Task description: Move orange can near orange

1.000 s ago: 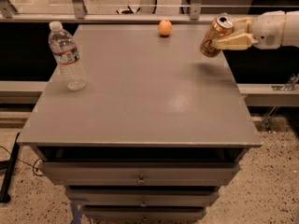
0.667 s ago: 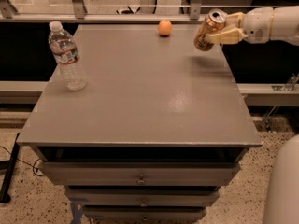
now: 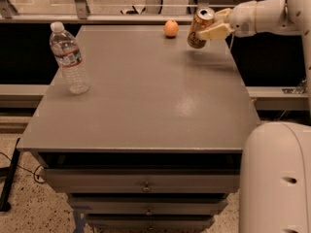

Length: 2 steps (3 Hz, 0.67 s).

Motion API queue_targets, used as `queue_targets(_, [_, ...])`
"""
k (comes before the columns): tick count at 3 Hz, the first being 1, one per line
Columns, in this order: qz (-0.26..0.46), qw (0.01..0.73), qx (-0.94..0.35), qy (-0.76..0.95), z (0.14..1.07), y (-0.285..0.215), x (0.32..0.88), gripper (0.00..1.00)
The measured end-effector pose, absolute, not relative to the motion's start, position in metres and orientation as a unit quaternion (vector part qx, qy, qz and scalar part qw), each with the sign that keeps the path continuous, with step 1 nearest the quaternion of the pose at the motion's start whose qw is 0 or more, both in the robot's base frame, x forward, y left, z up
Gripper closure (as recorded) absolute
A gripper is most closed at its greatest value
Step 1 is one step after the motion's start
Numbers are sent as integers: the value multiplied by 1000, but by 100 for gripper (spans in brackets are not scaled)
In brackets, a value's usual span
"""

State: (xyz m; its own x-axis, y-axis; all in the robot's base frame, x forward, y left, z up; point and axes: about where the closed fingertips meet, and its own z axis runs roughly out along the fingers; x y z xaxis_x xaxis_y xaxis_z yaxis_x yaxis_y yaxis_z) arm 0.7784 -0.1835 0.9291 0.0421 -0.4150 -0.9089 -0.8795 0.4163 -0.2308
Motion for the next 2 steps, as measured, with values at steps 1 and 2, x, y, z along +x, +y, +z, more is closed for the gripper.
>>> queue_targets(1, [196, 487, -506, 684, 917, -165, 791, 100])
queue_targets(2, [186, 461, -500, 710, 907, -161, 799, 100])
